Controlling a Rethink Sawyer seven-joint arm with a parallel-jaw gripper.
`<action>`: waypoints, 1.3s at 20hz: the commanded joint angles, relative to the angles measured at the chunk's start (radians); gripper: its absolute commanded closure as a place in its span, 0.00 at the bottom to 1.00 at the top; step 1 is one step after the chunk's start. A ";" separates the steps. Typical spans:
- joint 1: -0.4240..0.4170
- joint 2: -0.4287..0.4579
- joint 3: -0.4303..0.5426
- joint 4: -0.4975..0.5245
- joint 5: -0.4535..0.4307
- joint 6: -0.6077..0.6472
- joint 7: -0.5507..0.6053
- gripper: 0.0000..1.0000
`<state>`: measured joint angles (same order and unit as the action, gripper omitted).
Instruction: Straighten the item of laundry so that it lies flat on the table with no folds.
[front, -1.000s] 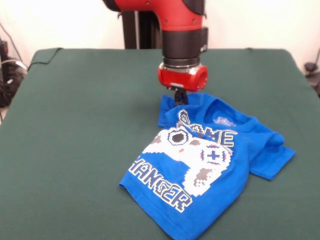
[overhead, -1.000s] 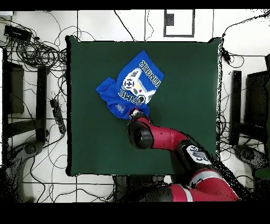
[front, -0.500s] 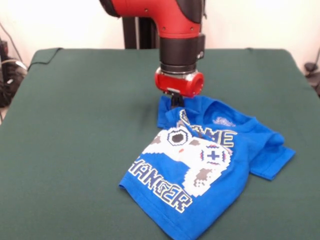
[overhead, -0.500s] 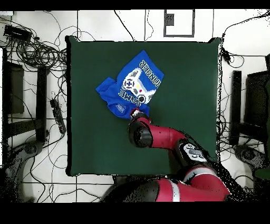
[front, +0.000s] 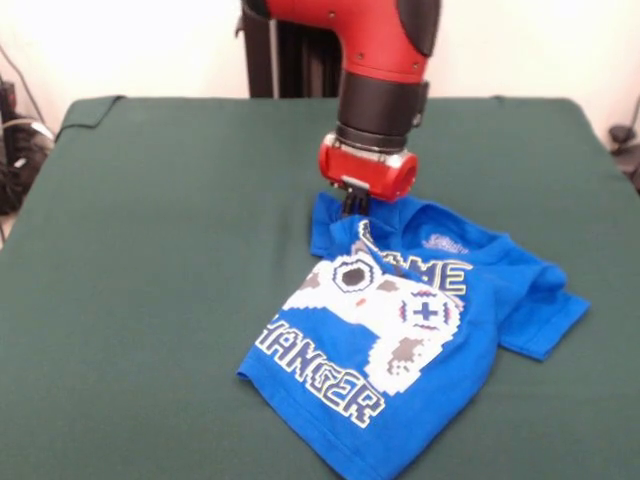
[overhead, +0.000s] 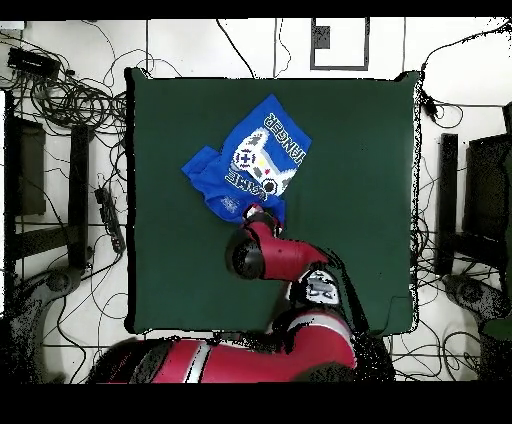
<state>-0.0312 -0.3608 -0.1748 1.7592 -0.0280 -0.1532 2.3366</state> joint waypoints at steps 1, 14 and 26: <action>0.094 0.425 -0.373 -0.172 0.343 -0.138 0.149 1.00; 0.166 0.438 -0.456 -0.064 0.530 -0.144 0.089 1.00; -0.018 0.193 -0.226 0.081 0.340 0.250 0.042 1.00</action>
<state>0.0312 -0.0859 -0.5901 1.7384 0.3679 -0.2565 2.3366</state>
